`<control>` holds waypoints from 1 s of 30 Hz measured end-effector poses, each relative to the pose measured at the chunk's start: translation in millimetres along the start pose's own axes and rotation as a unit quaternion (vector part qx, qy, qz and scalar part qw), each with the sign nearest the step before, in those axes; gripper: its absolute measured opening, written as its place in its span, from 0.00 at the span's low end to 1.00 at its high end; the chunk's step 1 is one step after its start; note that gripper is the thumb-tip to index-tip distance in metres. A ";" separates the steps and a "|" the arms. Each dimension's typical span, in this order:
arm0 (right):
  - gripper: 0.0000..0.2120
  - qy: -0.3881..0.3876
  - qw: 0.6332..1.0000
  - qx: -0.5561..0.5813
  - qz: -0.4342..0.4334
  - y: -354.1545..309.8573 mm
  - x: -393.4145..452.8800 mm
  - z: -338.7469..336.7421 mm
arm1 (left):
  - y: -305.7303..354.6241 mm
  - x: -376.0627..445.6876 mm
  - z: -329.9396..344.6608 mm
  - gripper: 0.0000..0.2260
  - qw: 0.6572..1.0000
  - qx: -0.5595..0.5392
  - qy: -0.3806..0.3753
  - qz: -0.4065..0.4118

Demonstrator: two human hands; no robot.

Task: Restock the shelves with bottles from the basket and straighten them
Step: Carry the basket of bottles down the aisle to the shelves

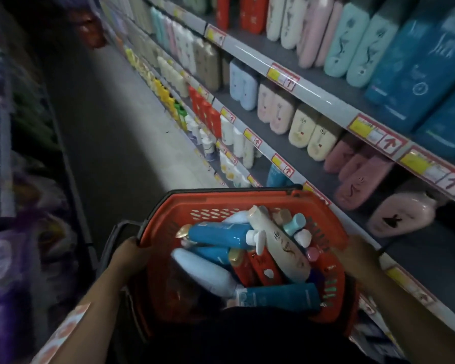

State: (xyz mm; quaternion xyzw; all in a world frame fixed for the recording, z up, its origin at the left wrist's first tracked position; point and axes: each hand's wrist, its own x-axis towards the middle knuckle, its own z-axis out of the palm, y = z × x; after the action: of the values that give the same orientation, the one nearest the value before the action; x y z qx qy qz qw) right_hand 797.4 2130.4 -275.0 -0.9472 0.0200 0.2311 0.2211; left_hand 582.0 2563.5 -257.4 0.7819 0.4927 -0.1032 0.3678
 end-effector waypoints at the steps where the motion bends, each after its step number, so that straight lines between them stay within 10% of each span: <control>1: 0.20 0.004 1.000 0.028 0.012 -3.9 0.8 7.4 | 12.3 17.2 -9.5 0.16 1.000 0.010 -0.009 0.014; 17: 0.24 0.101 0.974 0.087 0.183 -4.5 -63.8 71.3 | 135.9 147.5 -25.3 0.33 0.946 0.196 -0.146 0.212; 30: 0.12 0.168 0.920 0.138 0.325 -20.1 -87.7 107.7 | 169.1 191.5 3.2 0.09 0.910 0.219 -0.228 0.267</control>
State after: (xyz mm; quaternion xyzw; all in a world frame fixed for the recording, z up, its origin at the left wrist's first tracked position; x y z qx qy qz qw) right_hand 675.7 2188.9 -313.2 -0.8739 0.3951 0.1226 0.2553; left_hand 820.2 2653.2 -279.9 0.9004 0.1330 -0.2819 0.3035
